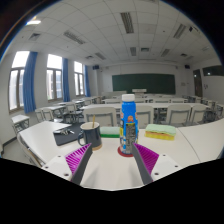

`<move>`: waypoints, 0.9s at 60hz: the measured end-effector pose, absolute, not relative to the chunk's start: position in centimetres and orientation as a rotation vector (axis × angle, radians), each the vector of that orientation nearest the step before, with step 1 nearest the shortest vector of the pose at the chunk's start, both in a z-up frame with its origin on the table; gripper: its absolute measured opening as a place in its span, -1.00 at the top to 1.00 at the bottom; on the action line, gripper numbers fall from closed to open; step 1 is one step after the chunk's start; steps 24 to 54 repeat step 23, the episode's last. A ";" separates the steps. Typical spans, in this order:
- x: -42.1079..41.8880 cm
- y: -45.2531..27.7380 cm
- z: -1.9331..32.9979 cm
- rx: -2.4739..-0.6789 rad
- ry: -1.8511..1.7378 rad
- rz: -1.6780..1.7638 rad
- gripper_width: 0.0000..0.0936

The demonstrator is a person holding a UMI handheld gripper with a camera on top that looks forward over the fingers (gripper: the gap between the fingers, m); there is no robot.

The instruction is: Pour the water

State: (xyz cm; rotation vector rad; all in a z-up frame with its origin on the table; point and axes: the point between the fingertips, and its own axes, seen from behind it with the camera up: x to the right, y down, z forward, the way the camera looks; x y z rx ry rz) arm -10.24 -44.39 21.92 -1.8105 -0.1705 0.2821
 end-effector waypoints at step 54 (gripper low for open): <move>-14.0 -52.8 17.8 -1.742 -0.172 0.497 -0.81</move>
